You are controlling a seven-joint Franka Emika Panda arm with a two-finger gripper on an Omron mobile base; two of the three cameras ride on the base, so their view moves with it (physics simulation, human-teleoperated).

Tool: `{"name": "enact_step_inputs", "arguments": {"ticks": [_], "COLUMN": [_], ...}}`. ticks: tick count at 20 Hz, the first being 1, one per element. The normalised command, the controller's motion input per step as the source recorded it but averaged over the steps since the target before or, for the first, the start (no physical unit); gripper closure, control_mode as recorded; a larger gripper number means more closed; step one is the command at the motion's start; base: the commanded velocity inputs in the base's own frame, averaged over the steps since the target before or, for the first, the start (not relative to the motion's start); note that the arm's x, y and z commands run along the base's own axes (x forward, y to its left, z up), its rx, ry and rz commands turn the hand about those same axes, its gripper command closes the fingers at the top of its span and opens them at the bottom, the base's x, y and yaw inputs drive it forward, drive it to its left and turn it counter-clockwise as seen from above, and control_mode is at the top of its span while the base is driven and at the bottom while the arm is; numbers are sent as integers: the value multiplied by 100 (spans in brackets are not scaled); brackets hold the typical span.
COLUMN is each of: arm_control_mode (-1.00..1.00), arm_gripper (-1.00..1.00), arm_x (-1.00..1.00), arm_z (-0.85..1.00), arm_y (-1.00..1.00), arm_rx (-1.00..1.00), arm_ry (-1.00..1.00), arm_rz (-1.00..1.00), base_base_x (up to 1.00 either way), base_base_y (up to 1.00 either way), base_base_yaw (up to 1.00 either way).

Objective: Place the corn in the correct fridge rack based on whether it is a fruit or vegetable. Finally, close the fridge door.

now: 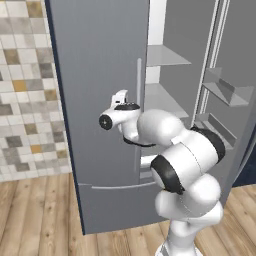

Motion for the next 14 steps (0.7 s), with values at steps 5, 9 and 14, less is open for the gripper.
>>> {"name": "enact_step_inputs", "arguments": {"ticks": [5, 9, 14], "arm_control_mode": [-100, -100, -100], "arm_gripper": [-100, -100, -100], "arm_x": [76, 73, 73], "arm_z": [-1, -8, -23], "arm_y": [0, 0, 0], "arm_rx": [0, 0, 0], "arm_ry": [-5, -2, 0], "arm_rz": [0, 1, 1], "base_base_x": [0, 0, 0], "base_base_y": [0, 0, 0], "base_base_yaw": [0, 0, 0]}}
